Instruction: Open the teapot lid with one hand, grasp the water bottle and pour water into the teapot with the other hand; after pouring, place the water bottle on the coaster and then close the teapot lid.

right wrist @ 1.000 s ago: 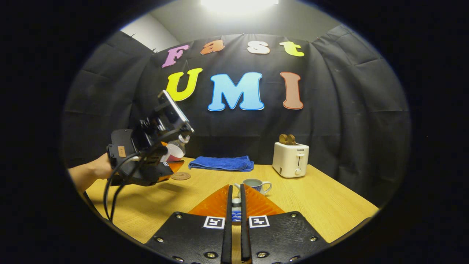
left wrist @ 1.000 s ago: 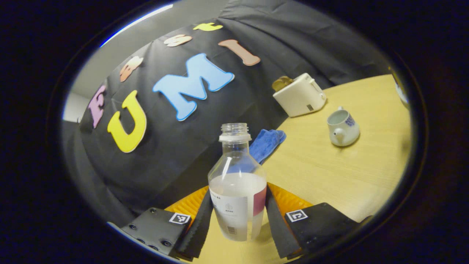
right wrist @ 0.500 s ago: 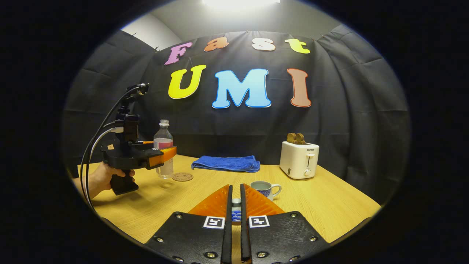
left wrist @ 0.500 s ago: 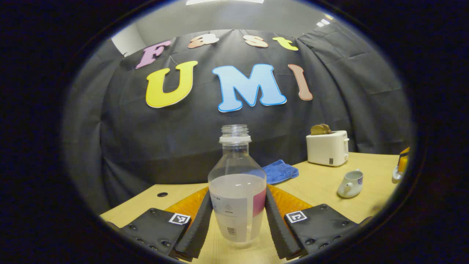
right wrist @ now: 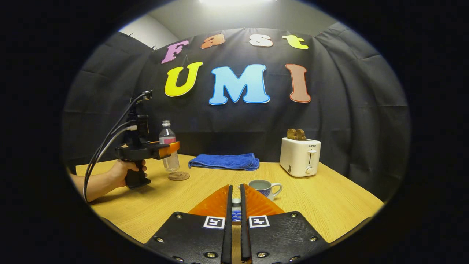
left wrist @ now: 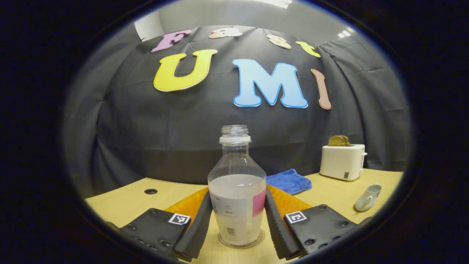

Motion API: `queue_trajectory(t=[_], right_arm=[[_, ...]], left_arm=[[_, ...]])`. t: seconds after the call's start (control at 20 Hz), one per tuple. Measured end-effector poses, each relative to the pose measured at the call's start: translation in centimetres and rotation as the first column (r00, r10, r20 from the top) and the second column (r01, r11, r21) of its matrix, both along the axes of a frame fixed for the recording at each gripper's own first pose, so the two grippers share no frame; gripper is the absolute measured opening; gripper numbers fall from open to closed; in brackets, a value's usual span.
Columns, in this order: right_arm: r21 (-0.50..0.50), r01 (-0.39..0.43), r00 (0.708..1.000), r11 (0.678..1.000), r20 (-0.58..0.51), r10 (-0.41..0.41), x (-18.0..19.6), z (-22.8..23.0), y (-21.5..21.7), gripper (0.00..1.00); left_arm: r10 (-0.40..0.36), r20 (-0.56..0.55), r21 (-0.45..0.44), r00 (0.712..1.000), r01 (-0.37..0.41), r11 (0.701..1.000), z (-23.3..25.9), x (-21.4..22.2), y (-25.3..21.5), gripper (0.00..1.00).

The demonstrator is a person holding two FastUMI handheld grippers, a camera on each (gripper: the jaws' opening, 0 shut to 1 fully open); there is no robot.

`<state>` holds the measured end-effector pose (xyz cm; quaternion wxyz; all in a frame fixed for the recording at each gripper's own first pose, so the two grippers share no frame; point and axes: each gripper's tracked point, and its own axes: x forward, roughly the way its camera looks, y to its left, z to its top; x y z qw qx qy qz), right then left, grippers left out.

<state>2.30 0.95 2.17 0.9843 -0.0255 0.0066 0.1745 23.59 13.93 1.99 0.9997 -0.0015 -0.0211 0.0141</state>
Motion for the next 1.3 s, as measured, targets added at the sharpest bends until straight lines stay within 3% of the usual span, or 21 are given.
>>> queue_trajectory(t=[0.8, 0.9, 1.3], right_arm=[[0.004, 0.015, 1.0, 1.0, -0.007, -0.015, 0.3, -0.2, -0.6, 0.1], [0.005, 0.014, 1.0, 1.0, -0.007, -0.014, 0.1, -0.1, -0.6, 0.1], [0.008, 0.015, 1.0, 1.0, 0.004, -0.015, -0.3, 0.4, -0.6, 0.1]], left_arm=[[-0.005, -0.019, -0.043, 1.0, 0.004, 0.999, -2.2, 1.8, -0.3, 0.87], [0.004, -0.018, -0.049, 1.0, -0.004, 0.999, -2.0, 1.4, -0.2, 0.96], [0.032, -0.046, -0.055, 0.998, -0.034, 0.998, -2.0, -1.0, 0.1, 0.99]])
